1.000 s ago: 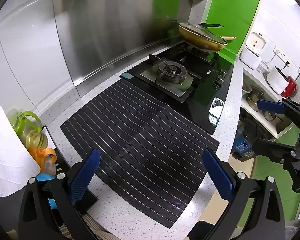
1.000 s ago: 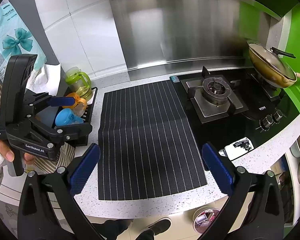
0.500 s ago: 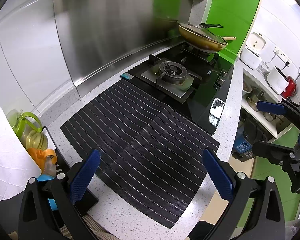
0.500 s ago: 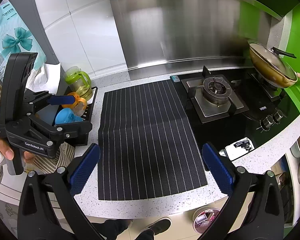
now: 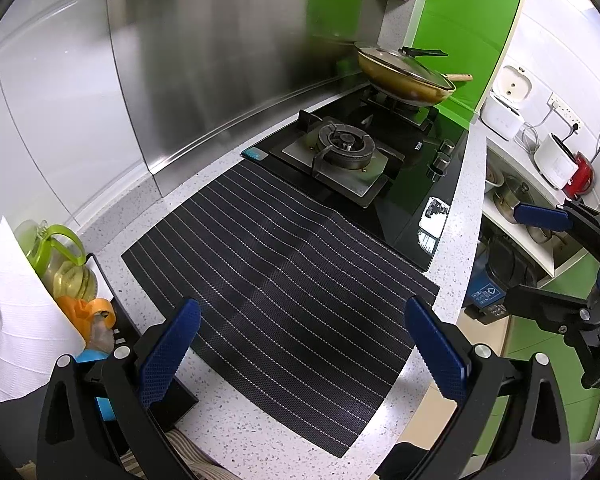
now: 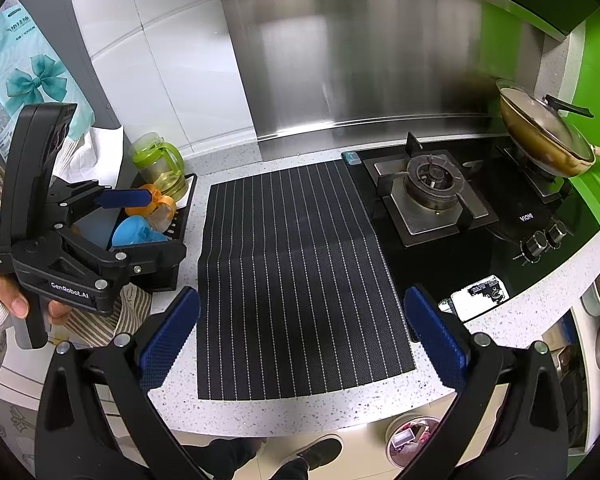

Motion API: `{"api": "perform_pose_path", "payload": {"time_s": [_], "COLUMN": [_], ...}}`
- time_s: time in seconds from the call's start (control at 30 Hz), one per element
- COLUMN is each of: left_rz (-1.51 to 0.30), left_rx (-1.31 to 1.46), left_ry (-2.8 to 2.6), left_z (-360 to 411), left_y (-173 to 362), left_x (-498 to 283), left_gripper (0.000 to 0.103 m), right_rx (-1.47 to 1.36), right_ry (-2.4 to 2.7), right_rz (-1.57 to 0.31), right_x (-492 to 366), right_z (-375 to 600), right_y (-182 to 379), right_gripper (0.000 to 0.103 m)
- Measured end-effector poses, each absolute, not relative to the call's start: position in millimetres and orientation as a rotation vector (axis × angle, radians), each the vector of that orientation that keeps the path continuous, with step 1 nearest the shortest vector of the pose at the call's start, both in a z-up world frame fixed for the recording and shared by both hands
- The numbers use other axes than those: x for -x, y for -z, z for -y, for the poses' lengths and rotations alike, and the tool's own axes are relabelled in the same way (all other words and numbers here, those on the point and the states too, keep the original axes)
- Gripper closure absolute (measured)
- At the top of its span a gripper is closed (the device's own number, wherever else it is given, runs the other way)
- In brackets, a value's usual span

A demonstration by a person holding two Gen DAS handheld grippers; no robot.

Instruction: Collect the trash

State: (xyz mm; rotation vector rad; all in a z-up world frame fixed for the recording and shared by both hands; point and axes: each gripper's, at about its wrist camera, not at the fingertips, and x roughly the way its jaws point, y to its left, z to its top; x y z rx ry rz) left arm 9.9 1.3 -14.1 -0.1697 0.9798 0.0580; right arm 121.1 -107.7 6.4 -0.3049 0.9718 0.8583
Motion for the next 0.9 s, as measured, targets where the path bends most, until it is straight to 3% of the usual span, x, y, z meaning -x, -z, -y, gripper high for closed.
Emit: {"api": "perform_pose_path", "payload": {"time_s": [0.9], "left_rz": [-0.977], "left_rx": [0.177], "left_ry": [-0.063], "left_z": [-0.6], "left_y": [12.1], "left_x": [-8.3], "left_gripper": [0.005], "right_rx": [0.303], "right_ry": [-0.854], "right_rz": [-0.973], "right_x": [-122.3], "right_z": [104.2], "right_y": [-7.4], "right_gripper": [0.003]}}
